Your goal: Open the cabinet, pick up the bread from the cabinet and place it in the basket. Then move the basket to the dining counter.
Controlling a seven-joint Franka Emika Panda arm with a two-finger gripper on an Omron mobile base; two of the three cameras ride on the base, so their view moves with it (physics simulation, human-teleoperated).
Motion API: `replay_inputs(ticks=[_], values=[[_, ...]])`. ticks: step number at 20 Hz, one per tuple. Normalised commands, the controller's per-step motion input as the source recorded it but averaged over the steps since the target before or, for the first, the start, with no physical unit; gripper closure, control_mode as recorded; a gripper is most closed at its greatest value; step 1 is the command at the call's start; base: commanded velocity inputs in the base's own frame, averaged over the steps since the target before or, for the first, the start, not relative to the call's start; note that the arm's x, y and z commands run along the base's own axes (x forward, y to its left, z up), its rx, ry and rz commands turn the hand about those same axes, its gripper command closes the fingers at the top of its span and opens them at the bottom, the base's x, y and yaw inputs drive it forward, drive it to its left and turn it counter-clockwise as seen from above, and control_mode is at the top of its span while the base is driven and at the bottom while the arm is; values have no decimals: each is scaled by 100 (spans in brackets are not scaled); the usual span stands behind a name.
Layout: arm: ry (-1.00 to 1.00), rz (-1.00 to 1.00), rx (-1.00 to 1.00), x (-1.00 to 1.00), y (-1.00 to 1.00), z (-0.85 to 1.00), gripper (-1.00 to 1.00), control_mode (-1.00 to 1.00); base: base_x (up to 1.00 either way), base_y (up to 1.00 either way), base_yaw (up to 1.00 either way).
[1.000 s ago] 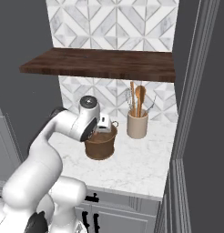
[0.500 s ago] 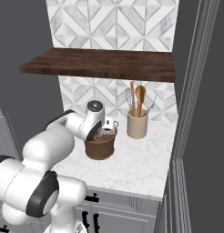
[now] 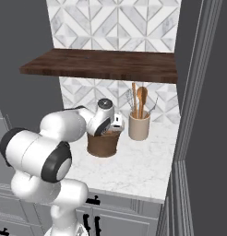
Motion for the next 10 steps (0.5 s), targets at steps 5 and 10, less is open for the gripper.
replay_inputs(ticks=[5, 10], values=[[0, 0, 0, 9, 0, -23, -100, -100, 0, 0, 0], [0, 0, 0, -13, 0, -19, -100, -100, 0, 0, 0]])
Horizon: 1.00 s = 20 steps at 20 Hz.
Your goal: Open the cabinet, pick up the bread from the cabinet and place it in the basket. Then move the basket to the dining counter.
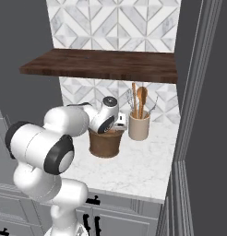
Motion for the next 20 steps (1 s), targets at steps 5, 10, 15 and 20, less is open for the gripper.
replay_inputs(ticks=[5, 10, 15, 20], values=[[-1, 0, 0, -27, 0, -1, -100, -100, 0, 0, 0], [-6, -2, 0, -36, 3, 8, -100, -100, 0, 0, 0], [-1, -8, 0, -23, 15, 29, -100, -100, 0, 0, 0], [11, -2, -9, -10, 42, -26, -100, -100, 0, 0, 0]])
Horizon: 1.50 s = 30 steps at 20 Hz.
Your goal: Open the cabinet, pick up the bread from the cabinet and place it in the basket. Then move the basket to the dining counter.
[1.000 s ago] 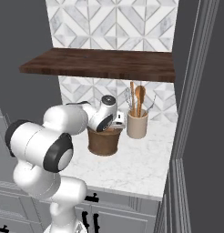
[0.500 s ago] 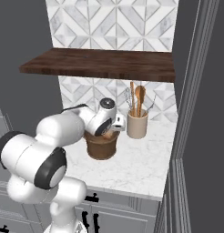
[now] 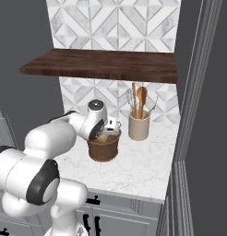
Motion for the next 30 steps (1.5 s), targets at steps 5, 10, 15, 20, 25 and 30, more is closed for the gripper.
replay_inputs(ticks=[5, 10, 15, 20, 25, 30], values=[[2, -1, -6, 0, -2, 13, -100, -100, 0, 0, 0], [8, -2, -3, 0, -13, -4, -100, -100, 0, 0, 0], [-4, -17, 1, -39, 0, 45, -100, -100, 0, 0, 0], [-4, -30, 3, -36, -17, 23, -100, -100, 0, 0, 0], [0, -41, 7, 0, -48, 1, -100, -100, 0, 0, 0], [1, -22, 21, -3, -41, 3, -100, -100, 0, 0, 0]])
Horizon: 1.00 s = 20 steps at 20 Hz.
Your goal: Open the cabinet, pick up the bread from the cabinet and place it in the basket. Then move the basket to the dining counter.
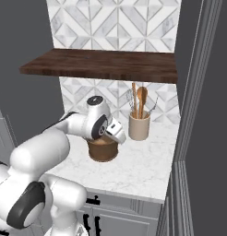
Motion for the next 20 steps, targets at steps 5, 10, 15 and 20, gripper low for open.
replay_inputs(ticks=[5, 10, 15, 20], values=[[2, -3, 23, -4, -16, -4, -100, -100, 0, 0, 0], [5, 0, 2, 0, 2, -21, -100, -100, 0, 0, 0], [3, 0, 2, 2, 8, -40, -100, -100, 0, 0, 0], [0, 1, 3, 10, 31, -31, -100, -100, 0, 0, 0]])
